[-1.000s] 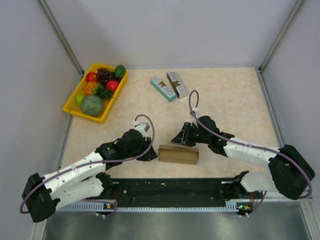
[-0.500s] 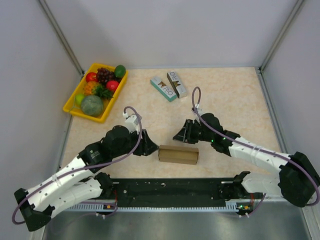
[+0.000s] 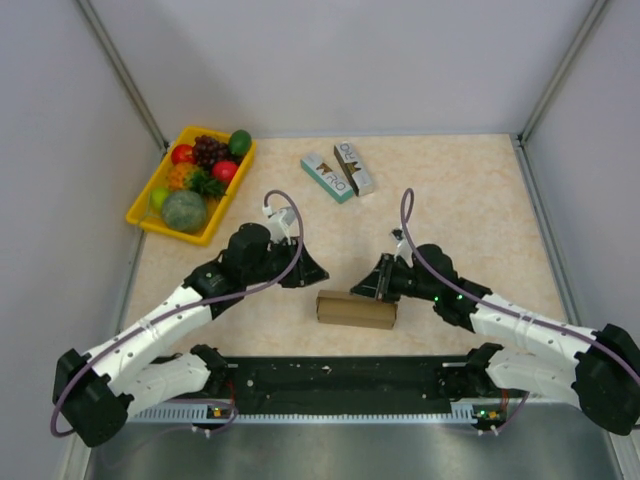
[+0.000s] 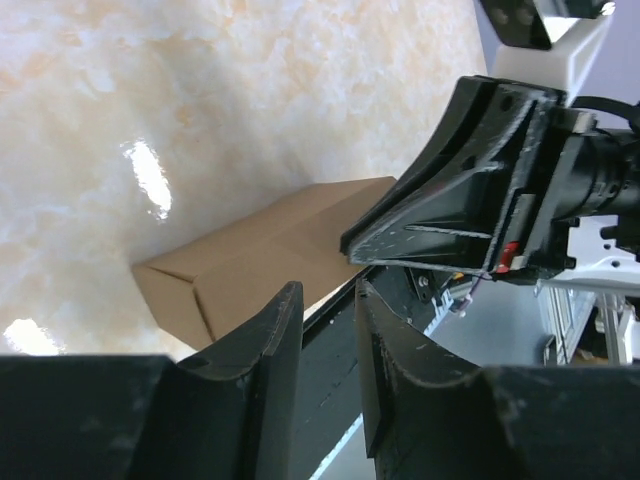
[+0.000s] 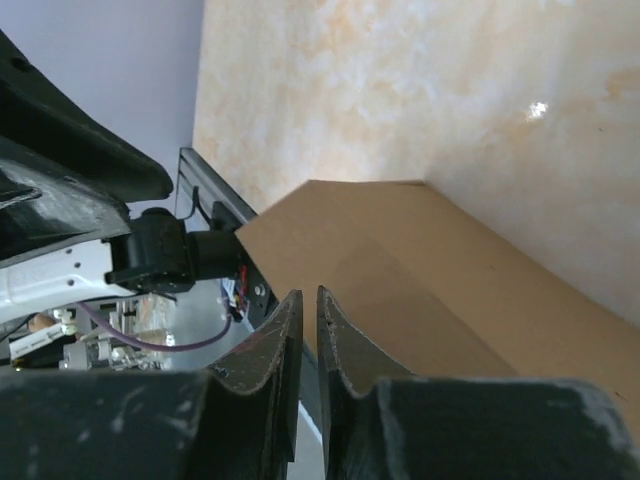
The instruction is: Fold the paper box
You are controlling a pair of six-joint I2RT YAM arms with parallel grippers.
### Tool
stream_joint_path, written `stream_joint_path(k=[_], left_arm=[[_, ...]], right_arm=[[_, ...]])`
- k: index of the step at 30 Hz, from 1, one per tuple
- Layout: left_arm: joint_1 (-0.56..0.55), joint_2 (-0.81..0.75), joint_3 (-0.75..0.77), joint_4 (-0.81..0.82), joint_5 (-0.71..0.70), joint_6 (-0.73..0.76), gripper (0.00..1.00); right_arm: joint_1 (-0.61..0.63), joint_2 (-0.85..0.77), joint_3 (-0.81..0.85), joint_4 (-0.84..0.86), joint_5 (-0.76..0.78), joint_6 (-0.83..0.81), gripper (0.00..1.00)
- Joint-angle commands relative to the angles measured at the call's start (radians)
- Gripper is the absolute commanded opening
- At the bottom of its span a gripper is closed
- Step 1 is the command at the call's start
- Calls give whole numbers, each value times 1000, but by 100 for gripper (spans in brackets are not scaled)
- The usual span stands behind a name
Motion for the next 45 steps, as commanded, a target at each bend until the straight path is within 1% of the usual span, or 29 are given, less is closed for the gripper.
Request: stream_joint_path(k=[1, 4, 5, 8, 11, 13, 16, 18, 20, 22, 24, 25, 27, 29, 32, 33, 34, 35, 37, 39, 42, 45], left_arm=[[2, 73, -14, 135, 123, -4, 30], [-3, 109, -28, 152, 160, -15, 26], [-6, 104, -63, 190, 163, -21, 25], [-10, 90, -146, 251, 160, -50, 25], [-15, 84, -206, 271, 148, -64, 24], [-20, 74, -235, 312, 142, -79, 24], [-24, 69, -279, 331, 133, -85, 24], [-24, 69, -278, 333, 129, -84, 24], [-24, 78, -257, 327, 119, -76, 26], [-24, 90, -217, 296, 110, -53, 30], [-23, 106, -183, 269, 99, -27, 33], [-23, 119, -151, 245, 97, -20, 36], [-23, 138, -119, 222, 96, 8, 39], [-23, 144, -70, 155, 80, 46, 41], [-13, 83, -39, 65, 13, 95, 48], [-12, 60, -30, 32, -33, 100, 50], [-9, 13, -22, 12, -48, 115, 52], [-4, -14, -23, -12, -70, 135, 56], [5, -81, -42, -43, -90, 148, 60], [26, -113, -50, -54, -69, 151, 65], [37, -100, -63, -36, -10, 123, 67], [39, -68, -112, 58, 45, 76, 67]], right_arm=[[9, -9, -37, 115, -10, 32, 9], [9, -29, -83, 129, 0, 38, 9], [9, -35, -92, 129, 6, 38, 9], [9, -52, -119, 124, 23, 26, 8], [9, -55, -147, 135, 33, 24, 8], [10, -46, -162, 152, 33, 32, 8], [9, -34, -153, 157, 32, 20, 8], [9, -33, -133, 119, 41, 8, 8], [9, -33, -77, 68, 47, -31, 9], [9, -30, -5, -27, 66, -84, 10], [6, -17, 37, -76, 79, -123, 12], [1, -9, 76, -122, 78, -156, 13], [-6, 29, 118, -174, 69, -193, 16], [-6, 55, 184, -262, 64, -258, 20], [-6, 66, 239, -351, 63, -325, 25], [-6, 65, 250, -371, 56, -336, 26], [-2, 60, 267, -392, 55, -350, 27], [3, 56, 272, -412, 53, -351, 30], [24, 19, 270, -422, 50, -341, 34], [32, -21, 258, -411, 44, -316, 41], [30, -93, 235, -385, 30, -270, 47], [30, -109, 207, -331, -42, -218, 47]])
